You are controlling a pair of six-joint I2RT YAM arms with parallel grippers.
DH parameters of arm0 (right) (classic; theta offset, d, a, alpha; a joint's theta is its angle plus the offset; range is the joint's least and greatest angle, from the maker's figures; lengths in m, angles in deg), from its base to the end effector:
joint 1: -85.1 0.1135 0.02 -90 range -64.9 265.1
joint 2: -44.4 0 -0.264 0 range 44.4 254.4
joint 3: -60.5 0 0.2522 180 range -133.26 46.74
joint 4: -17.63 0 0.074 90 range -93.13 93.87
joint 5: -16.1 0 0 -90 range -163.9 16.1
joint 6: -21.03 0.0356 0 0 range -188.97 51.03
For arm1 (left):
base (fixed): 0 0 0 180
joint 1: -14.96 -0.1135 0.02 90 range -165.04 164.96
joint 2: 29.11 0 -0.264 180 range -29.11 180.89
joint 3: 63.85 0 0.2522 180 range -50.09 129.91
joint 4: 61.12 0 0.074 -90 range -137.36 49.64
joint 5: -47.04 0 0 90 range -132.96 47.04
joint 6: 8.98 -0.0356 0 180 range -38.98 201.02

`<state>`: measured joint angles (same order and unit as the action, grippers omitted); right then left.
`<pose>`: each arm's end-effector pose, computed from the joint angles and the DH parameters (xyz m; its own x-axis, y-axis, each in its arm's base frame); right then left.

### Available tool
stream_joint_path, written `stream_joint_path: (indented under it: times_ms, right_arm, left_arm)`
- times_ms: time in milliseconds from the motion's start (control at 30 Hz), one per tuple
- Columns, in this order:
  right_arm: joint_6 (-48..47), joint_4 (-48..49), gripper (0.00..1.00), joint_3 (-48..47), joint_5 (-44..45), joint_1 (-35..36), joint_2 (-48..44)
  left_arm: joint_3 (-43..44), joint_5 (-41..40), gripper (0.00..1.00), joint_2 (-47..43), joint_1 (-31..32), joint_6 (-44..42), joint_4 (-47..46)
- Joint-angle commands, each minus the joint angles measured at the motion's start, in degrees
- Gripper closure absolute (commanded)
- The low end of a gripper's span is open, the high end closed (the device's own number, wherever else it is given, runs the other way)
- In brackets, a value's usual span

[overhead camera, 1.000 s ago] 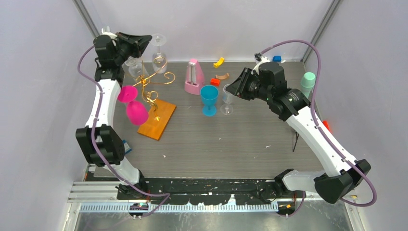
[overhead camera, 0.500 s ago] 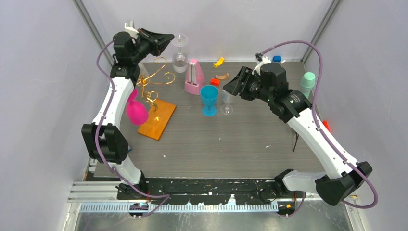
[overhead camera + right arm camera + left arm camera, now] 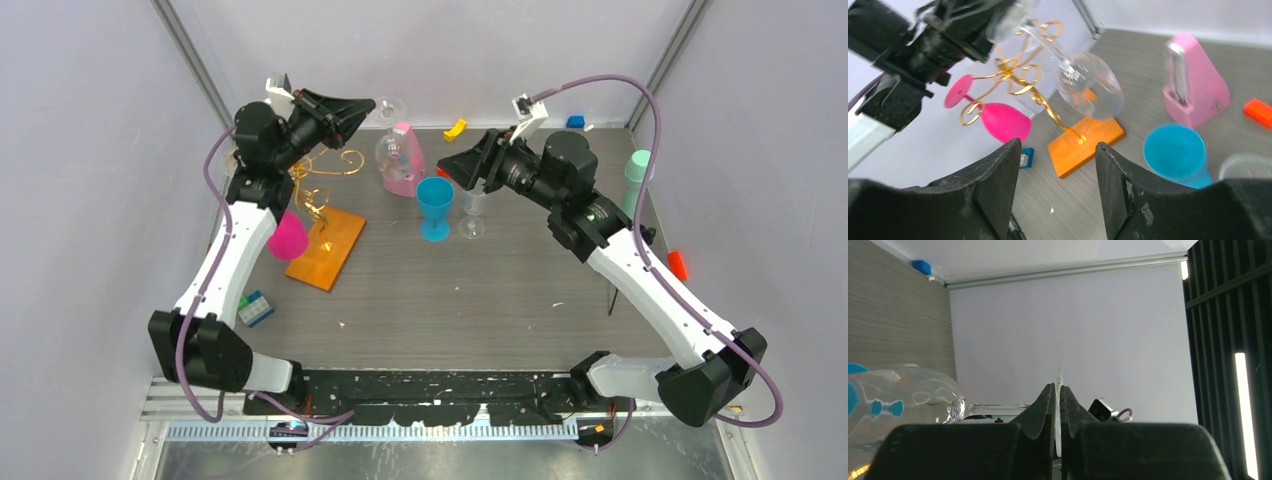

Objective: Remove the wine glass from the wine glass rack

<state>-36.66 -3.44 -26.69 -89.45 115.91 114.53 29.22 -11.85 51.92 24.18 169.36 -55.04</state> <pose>0.2351 0.1513 0.4282 -0.4373 0.3388 -0.8331 -0.5791 0.6027 0.5490 0.3222 -0.0709 0.4377 -0.6412 -0.7629 -0.0824 0.1211 0.0055 -0.9926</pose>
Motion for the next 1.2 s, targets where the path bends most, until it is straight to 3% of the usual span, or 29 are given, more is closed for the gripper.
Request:
stream_joint_path:
  times_ms: [0,167,333,800,1167]
  right_arm:
    - [-12.9,17.5,0.38,0.1,-6.5,4.5,1.8]
    - [-23.8,22.1,0.38,0.5,-6.1,10.7,6.2]
    - [-28.2,29.1,0.38,2.8,-4.9,14.3,8.0]
    - [-33.7,33.0,0.39,4.0,-0.6,15.8,8.9]
    - [-32.4,33.7,0.54,-0.2,-3.0,15.9,13.6]
  left_arm:
    - [-4.1,0.2,1.00,-7.0,0.9,5.2,-5.9]
    - [-8.6,0.9,1.00,-12.2,1.1,7.1,-5.3]
    - [-11.0,2.1,1.00,-15.3,1.3,8.3,-4.2]
    - [-16.8,1.9,1.00,-20.6,1.4,9.6,-1.7]
    - [-17.7,2.3,1.00,-23.5,1.4,10.1,-0.2]
